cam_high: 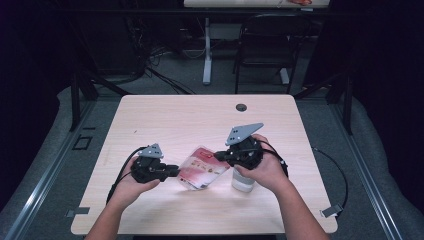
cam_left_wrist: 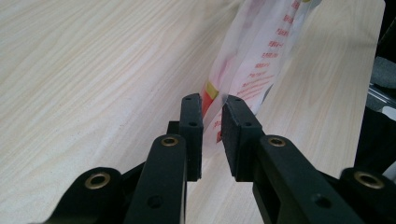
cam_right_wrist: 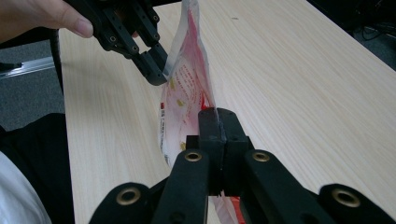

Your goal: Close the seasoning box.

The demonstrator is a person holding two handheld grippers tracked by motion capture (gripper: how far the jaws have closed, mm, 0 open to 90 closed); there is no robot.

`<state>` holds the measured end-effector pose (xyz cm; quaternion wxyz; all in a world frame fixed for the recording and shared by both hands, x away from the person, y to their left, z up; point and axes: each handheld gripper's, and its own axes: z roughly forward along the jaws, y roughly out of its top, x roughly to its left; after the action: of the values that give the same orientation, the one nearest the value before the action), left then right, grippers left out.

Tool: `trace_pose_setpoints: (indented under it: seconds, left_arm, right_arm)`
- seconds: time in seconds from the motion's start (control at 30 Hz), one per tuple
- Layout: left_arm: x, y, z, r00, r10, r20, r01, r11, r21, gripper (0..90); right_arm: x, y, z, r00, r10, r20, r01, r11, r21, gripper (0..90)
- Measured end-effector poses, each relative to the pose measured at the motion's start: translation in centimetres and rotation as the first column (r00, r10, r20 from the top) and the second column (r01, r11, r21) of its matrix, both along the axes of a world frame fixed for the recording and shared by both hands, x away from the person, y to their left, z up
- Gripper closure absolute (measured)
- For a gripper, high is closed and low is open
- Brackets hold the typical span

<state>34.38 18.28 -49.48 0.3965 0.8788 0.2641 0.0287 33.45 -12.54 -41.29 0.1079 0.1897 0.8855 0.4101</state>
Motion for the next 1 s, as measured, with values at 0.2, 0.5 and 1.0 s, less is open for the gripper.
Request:
trace_pose_setpoints:
  seconds: [0.2,0.5,1.0]
  left_arm:
    - [-0.1,0.1,-0.2,1.0000,0.001,-0.002,-0.001,0.9999,-0.011,78.5]
    - [-0.4,0.6,0.0,0.9999,-0.008,-0.014,0.007,0.9995,-0.031,74.7]
    - [-1.1,1.3,0.8,0.9999,-0.014,0.002,0.014,0.9968,-0.079,62.7]
  right_arm:
    - [0.0,0.2,0.0,1.0000,0.001,-0.005,-0.001,1.000,0.013,89.8]
    - [0.0,1.1,0.0,0.9997,0.020,-0.009,-0.020,0.999,0.032,88.7]
    - [-0.1,4.9,0.5,0.9959,0.087,-0.024,-0.086,0.995,0.046,83.2]
